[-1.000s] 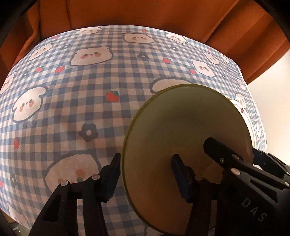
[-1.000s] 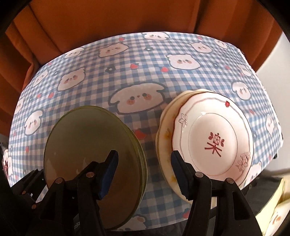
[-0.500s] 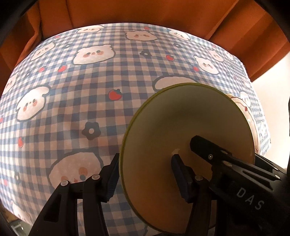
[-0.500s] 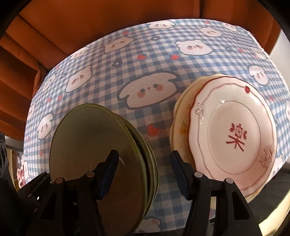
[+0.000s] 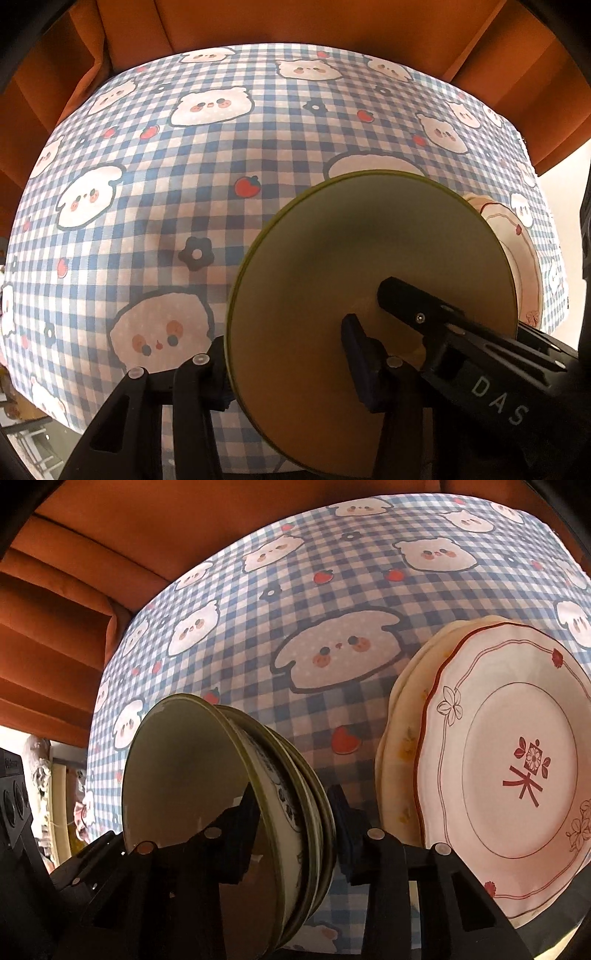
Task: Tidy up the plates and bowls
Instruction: 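Move the held bowl stack over the red-rimmed plate with the right gripper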
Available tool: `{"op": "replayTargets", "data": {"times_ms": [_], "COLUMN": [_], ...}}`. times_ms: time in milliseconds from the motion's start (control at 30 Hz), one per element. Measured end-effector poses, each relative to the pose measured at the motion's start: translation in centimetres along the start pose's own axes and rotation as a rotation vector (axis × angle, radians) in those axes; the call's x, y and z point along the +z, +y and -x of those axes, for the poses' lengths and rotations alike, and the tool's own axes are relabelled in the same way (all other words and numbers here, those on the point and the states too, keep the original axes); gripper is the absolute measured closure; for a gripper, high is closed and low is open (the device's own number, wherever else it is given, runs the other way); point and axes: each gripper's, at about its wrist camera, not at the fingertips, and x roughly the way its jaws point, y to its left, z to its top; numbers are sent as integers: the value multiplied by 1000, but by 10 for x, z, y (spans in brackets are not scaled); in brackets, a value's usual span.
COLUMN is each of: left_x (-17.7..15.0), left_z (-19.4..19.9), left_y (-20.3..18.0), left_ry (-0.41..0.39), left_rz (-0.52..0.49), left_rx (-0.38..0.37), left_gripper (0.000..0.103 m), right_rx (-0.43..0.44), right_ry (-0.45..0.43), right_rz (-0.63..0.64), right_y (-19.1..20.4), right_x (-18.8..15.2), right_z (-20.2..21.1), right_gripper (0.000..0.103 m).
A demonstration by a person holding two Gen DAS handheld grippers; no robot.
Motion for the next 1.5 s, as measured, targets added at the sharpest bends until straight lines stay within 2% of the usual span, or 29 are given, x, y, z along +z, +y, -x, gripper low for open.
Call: {"op": "replayTargets", "data": {"times_ms": [400, 867, 1067, 1267, 1500], "left_x": [-10, -9, -11, -17, -23], "left_z": [12, 69, 79, 82, 79], "left_y": [6, 34, 32, 26, 1], "left_ry": [17, -70, -100, -138, -153], "left_rz": [-7, -101, -120, -120, -81], "left_rx": [-47, -107, -122, -116, -102], "left_gripper": [56, 56, 56, 56, 56], "right_rx": [-58, -115, -137, -127, -120], "right_ry": [5, -120, -163, -194, -201], "right_rz": [-30, -88, -100, -98, -63], "right_y": [6, 57, 69, 67, 47], "right_x": [-9, -21, -29, -34, -33], "right_z": [10, 56, 69, 75, 83], "right_gripper": [63, 64, 64, 64, 64]}}
